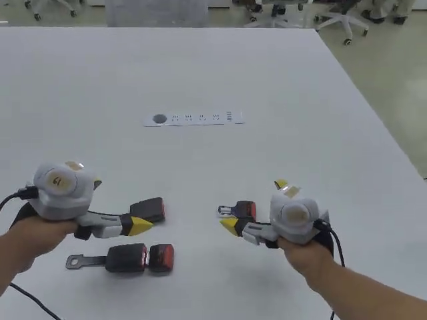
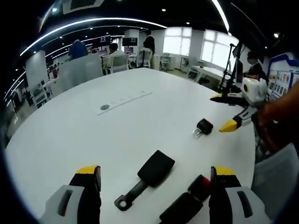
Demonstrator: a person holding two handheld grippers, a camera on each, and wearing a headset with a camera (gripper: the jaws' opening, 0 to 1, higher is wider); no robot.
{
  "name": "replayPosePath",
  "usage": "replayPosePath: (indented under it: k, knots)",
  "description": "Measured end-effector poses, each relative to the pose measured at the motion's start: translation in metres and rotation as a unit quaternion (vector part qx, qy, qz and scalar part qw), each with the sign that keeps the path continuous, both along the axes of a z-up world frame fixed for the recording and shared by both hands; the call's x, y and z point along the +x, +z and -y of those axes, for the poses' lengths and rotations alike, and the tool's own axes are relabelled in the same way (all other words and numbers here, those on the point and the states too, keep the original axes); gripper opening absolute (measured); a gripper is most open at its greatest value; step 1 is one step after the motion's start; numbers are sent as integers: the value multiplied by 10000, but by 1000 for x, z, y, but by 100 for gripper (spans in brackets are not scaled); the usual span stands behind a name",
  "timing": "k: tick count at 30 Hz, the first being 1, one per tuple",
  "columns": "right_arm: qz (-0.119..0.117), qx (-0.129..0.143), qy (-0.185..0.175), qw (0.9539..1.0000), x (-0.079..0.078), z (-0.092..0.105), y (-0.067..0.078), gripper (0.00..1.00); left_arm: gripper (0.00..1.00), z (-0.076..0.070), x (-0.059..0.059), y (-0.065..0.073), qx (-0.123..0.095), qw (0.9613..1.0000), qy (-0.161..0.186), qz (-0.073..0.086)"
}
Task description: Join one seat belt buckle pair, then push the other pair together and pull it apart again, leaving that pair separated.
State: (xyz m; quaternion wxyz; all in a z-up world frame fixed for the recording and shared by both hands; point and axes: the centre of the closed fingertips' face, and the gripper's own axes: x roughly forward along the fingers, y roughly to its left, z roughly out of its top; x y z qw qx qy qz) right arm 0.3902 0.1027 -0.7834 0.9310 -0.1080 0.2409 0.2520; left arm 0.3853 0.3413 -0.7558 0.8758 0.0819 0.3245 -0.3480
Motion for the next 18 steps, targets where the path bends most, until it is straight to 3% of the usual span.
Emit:
replayPosePath:
  k: [4, 12, 18]
  knots:
    - [82, 58, -50, 9999, -8, -2, 8, 95, 100, -10, -10, 8, -62, 9997, 207, 121]
    - [184, 197, 18, 9996, -28, -13, 20, 98, 100, -31, -41, 22, -323, 9973, 549, 359]
    - [284, 258, 96, 9992, -44, -23, 31, 100, 100, -45, -66, 31, -512, 9958, 508, 568]
